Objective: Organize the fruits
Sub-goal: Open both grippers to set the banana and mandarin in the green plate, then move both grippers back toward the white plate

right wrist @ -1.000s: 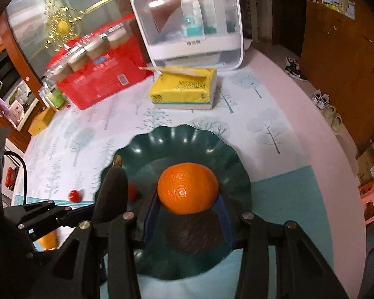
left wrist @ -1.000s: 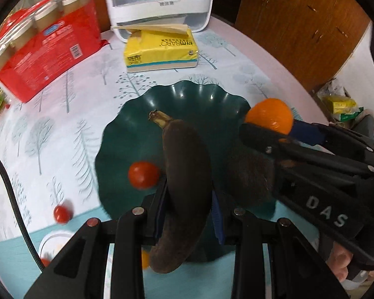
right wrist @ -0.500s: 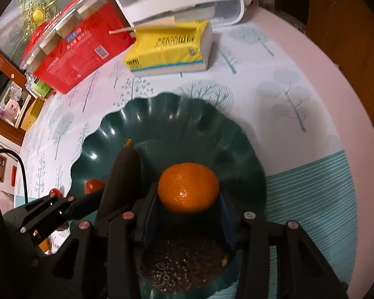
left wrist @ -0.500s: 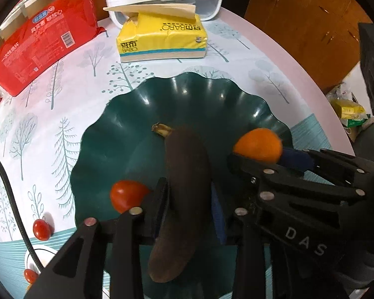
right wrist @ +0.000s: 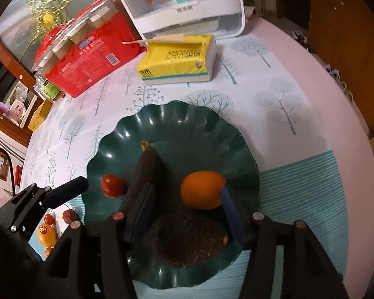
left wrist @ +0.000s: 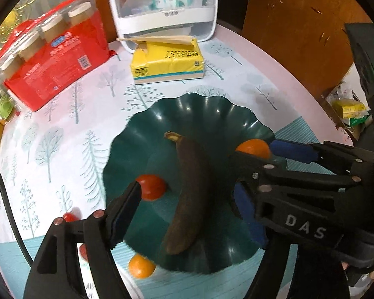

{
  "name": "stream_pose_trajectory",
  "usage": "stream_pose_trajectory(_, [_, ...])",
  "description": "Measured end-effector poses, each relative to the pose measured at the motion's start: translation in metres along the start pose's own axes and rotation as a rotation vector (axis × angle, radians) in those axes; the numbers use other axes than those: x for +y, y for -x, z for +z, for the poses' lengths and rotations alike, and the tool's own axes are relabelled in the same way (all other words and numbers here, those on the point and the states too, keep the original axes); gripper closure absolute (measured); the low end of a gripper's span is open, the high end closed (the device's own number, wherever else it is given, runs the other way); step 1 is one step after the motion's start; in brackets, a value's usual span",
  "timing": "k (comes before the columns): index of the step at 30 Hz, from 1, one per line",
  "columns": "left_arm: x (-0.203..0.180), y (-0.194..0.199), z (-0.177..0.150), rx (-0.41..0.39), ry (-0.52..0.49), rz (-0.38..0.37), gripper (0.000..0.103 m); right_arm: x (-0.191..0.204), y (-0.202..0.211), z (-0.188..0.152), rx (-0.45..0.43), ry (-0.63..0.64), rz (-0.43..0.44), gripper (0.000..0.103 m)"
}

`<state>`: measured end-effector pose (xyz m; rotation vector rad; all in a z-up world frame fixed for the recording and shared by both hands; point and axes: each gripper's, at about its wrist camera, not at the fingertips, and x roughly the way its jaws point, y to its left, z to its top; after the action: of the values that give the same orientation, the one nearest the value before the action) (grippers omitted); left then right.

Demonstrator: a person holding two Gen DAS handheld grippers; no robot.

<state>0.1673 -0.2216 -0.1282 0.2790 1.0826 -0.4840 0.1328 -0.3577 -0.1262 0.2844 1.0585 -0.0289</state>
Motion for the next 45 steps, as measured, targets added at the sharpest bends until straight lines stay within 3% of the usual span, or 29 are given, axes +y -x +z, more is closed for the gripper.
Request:
stream_pose_trajectory(16, [0.047, 0.077, -0.048, -0.027, 0.086, 0.017, 0.026, 0.032, 0.063, -0.031, -0.113, 0.018, -0.009, 0.047])
stream_pose_trajectory(25, [0.093, 0.158, -0.066, -0.138, 0.123, 0.073, 0.020, 0.067, 0.114, -0.046, -0.213, 0.046, 0.000, 0.047])
stream_pose_trajectory(32, [0.140, 0.205, -0.090, -0.202, 0.190, 0.100, 0.020, 0.111, 0.134, -0.067, -0.238, 0.101, 0.036, 0.047])
stream_pose_trajectory(39, [0.178, 0.223, -0.115, -0.213, 0.218, 0.113, 0.020, 0.161, 0.140, -0.090, -0.234, 0.164, 0.051, 0.047])
stream_pose_trajectory(45, [0.202, 0.211, -0.131, -0.181, 0.223, 0.095, 0.020, 0.192, 0.131, -0.107, -0.207, 0.196, 0.044, 0.047])
